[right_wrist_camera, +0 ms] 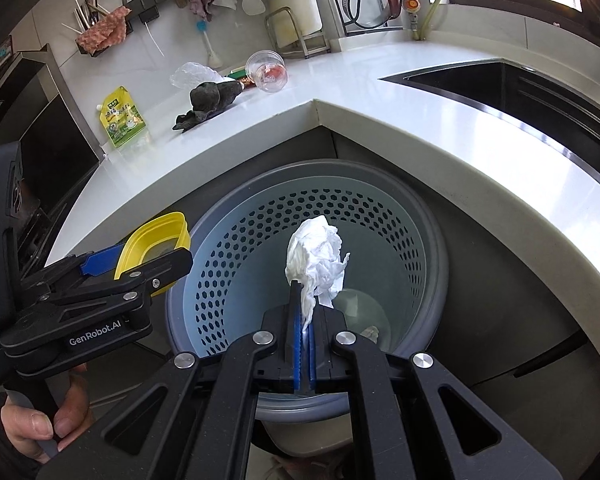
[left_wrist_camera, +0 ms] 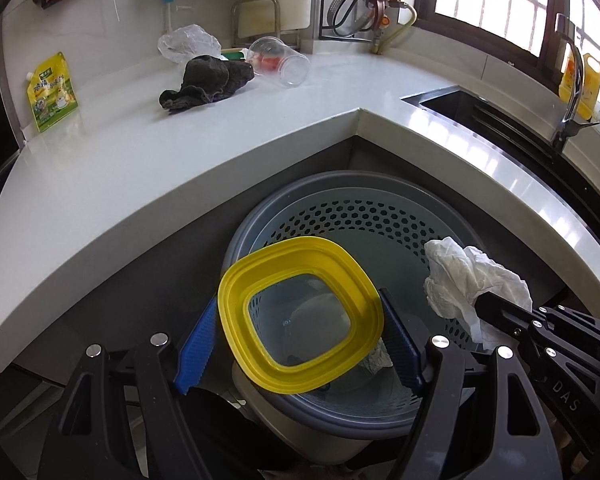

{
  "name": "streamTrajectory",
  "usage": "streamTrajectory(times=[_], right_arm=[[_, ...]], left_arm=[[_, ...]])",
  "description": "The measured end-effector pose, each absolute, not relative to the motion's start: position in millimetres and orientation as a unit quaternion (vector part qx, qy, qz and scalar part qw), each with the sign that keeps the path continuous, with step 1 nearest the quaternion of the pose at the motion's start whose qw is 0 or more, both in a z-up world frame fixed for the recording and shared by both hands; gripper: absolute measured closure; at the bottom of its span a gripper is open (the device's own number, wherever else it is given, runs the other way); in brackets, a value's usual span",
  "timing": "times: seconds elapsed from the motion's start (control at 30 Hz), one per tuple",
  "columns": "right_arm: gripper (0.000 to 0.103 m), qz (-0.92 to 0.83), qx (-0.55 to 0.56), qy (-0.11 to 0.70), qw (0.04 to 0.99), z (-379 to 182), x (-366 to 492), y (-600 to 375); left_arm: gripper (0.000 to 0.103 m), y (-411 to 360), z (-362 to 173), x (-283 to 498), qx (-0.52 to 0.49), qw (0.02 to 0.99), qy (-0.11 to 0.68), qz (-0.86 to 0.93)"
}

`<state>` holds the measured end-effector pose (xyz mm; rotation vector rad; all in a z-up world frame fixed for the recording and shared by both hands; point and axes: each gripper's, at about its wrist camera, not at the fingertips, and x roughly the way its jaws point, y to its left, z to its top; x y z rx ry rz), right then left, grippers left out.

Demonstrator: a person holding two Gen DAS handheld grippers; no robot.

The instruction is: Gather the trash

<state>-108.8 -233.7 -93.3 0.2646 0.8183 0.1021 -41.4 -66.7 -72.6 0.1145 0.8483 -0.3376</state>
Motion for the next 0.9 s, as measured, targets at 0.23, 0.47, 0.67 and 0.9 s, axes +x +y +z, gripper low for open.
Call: streamTrajectory(times=[0.23, 0.47, 0.67, 0.9], right_arm=[[0.100, 0.048, 0.131, 0.410, 0.901, -105.4, -103.3, -232.2], [0.100, 0.048, 0.135, 0.412, 0.900, -110.2, -101.4, -234.2], [0.073, 0.043, 0.145, 0.403, 0.903, -108.6, -102.8, -240.3], [0.066, 0.042, 0.150, 0.395, 0.906, -105.7, -105.2, -244.9]], left_arm=[[0.030, -70.0, -80.1, -41.6, 0.059, 0.889, 0.421, -0.172], [0.028, -71.3, -88.5, -35.5, 0.056, 0.880, 0.437, -0.177], [0.026, -70.0, -92.6, -32.8, 0.052, 0.875, 0.448, -0.174], [0.019, -66.0, -96.5, -31.3, 0.046, 0.874, 0.454, -0.170]])
